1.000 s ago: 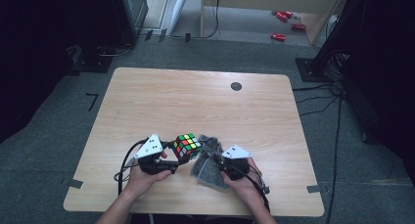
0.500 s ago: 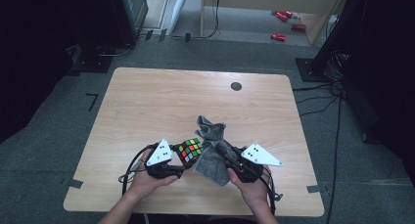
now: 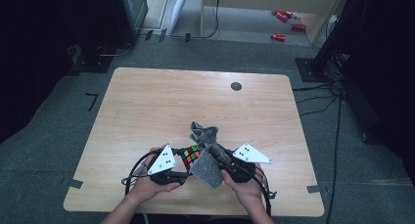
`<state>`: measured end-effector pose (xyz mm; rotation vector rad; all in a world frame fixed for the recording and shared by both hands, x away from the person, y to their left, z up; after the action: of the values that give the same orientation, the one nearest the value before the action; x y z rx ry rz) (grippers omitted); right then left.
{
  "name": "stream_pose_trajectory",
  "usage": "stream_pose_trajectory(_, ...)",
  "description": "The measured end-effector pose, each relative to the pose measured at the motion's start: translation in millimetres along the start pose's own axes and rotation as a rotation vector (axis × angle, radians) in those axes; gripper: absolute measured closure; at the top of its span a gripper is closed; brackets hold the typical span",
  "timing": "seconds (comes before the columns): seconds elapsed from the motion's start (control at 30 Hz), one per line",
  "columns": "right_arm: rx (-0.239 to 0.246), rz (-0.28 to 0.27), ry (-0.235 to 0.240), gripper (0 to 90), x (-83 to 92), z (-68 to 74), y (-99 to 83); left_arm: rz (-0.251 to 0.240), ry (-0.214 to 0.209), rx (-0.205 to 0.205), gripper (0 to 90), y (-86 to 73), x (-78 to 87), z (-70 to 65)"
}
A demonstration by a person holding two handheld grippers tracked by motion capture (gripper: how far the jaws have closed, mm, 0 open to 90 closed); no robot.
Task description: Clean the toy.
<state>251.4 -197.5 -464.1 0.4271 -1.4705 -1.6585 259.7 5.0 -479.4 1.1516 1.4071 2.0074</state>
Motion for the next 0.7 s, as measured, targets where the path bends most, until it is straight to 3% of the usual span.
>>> stream_pose_trajectory(0.1,-0.033,0.032,-0.039,74.1,0.8,-10.1,-5.7,-0.013,0.001,0.008,34.4,1.5,1.1,1.1)
stream_pose_trajectory(0.2,-0.039,0.005,-0.039,74.0,4.4,-10.6,-2.1,0.006,0.01,-0.009,34.5,-1.2,-0.8,1.7)
stream_pose_trajectory(0.4,0.005,-0.077,0.027,73.3,9.4,8.5,12.3,0.025,0.0,-0.032,34.4,-2.2,-5.2,-5.2)
stream_pose_trajectory(0.53,0.025,-0.041,0.038,73.0,0.8,13.3,6.4,0.013,-0.007,-0.034,34.4,0.3,-3.0,-7.8)
stream_pose_trajectory(0.6,-0.006,-0.048,0.043,72.9,-0.5,8.5,2.8,0.005,-0.01,-0.029,34.4,0.5,-1.0,-5.9)
stream_pose_trajectory(0.7,-0.01,-0.019,-0.003,72.9,-0.8,-2.0,-3.1,-0.02,-0.015,-0.004,34.4,2.1,1.6,-2.7)
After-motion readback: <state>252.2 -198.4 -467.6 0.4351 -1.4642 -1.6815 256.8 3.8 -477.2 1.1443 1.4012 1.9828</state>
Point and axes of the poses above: each handheld gripper's, and its own axes: x roughly backward along the jaws, y roughly out of its top, z roughly to its left, the point moved 4 cm from there along -x, roughly forward along the jaws, and after that the axes turned 12 degrees about y, right-handed, at the moved point
